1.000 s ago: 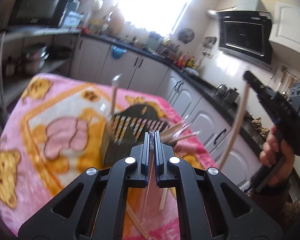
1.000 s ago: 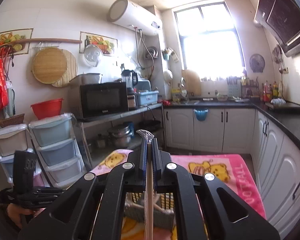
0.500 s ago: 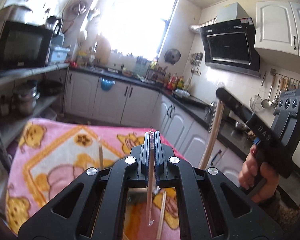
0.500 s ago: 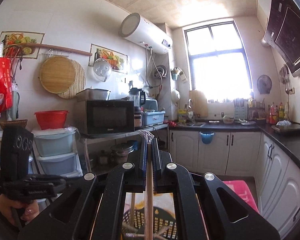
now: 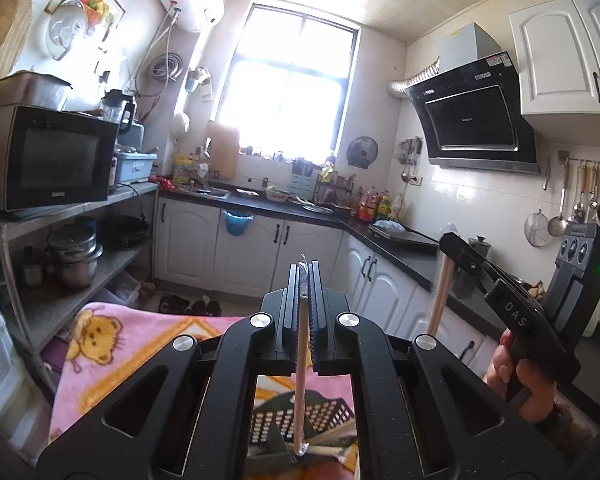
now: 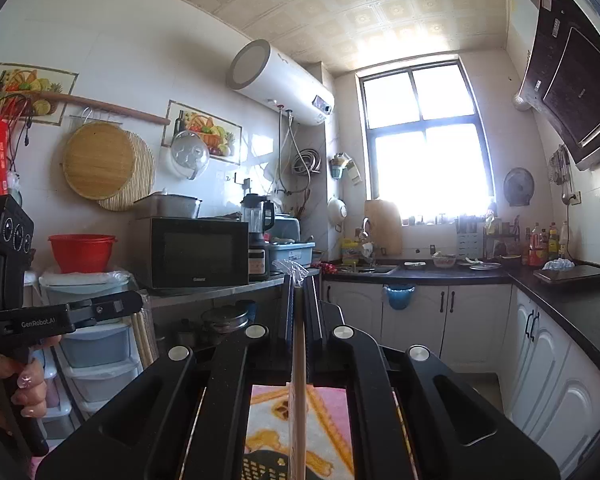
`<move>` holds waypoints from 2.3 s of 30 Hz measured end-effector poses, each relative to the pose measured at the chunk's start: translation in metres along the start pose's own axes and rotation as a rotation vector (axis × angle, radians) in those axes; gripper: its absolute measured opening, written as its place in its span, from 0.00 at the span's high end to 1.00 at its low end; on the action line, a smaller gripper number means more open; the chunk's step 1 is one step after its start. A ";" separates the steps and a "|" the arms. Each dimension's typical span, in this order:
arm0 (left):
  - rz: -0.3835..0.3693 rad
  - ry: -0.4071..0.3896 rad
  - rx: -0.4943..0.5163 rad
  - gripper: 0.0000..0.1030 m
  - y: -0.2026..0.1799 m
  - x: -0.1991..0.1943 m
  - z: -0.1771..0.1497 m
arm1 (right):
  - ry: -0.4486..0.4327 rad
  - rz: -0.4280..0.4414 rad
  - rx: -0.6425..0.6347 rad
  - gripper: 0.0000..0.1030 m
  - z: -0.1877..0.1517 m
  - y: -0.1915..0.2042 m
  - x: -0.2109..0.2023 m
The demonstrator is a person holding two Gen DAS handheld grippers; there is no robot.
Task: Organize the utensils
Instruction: 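Raise the left tool's chopsticks above the caddy while the right tool carries its pair there, then open the left tool to drop chopsticks into the caddy while the right tool releases its pair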
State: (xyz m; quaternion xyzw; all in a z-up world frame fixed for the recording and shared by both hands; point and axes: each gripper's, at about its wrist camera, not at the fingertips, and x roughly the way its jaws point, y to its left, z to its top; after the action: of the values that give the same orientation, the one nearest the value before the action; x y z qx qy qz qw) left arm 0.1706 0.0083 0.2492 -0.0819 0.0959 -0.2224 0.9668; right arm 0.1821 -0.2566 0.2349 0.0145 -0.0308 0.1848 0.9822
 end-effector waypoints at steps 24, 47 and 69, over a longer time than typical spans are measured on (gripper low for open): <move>0.111 0.054 0.016 0.98 0.022 0.064 -0.046 | 0.023 0.020 0.027 0.95 -0.071 -0.025 0.051; 0.100 0.104 0.013 0.98 0.026 0.084 -0.091 | 0.074 0.036 0.066 0.95 -0.111 -0.028 0.057; 0.087 0.162 -0.039 0.98 0.035 0.076 -0.112 | 0.136 0.008 0.103 0.81 -0.115 -0.027 0.005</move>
State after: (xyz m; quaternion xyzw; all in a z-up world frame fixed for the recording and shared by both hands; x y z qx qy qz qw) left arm 0.2273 -0.0071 0.1223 -0.0781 0.1817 -0.1841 0.9628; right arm 0.2029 -0.2754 0.1201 0.0522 0.0455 0.1904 0.9793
